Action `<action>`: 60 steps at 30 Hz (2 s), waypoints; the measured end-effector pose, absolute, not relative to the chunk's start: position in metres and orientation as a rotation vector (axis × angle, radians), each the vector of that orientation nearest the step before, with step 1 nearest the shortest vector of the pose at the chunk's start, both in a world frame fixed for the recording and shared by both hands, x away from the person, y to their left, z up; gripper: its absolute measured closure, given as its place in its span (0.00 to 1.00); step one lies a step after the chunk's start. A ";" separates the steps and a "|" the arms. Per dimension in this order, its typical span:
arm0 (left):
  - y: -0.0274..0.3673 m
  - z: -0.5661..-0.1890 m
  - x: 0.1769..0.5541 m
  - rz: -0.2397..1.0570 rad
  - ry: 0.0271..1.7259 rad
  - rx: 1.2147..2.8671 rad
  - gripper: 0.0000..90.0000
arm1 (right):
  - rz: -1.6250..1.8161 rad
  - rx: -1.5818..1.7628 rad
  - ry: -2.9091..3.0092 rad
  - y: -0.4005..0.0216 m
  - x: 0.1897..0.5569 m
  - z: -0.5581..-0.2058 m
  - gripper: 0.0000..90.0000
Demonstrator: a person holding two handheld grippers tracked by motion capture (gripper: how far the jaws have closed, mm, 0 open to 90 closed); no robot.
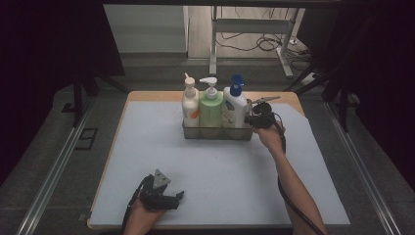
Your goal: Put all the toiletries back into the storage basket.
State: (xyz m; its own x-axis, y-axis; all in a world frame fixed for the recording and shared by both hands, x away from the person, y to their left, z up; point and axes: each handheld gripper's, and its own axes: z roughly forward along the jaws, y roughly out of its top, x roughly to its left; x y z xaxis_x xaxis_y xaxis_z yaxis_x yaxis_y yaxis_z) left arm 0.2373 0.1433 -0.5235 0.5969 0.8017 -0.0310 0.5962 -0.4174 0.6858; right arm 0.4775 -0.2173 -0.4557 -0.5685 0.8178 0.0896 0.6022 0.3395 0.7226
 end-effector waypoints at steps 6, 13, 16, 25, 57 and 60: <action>0.143 -0.524 0.237 0.397 1.101 2.158 0.14 | 1.058 1.260 2.331 -0.212 0.476 -0.457 0.99; 0.143 -0.524 0.237 0.397 1.101 2.158 0.14 | 1.066 1.242 2.355 -0.207 0.474 -0.458 0.99; 0.143 -0.523 0.237 0.397 1.101 2.159 0.14 | 1.065 1.236 2.360 -0.205 0.474 -0.458 1.00; 0.143 -0.524 0.237 0.395 1.104 2.152 0.14 | 1.073 1.212 2.386 -0.202 0.471 -0.456 1.00; 0.143 -0.524 0.237 0.395 1.103 2.152 0.14 | 1.098 1.184 2.414 -0.200 0.462 -0.451 0.92; 0.143 -0.524 0.237 0.396 1.103 2.151 0.14 | 1.095 1.170 2.413 -0.201 0.460 -0.449 0.90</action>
State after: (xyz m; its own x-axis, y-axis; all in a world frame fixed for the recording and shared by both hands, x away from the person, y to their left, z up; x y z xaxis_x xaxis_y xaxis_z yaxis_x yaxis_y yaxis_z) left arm 0.2374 0.1428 -0.5238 0.5949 0.8030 -0.0362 0.5970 -0.4113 0.6888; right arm 0.4604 -0.2006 -0.4491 -0.6488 0.7545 0.0991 0.5713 0.3969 0.7184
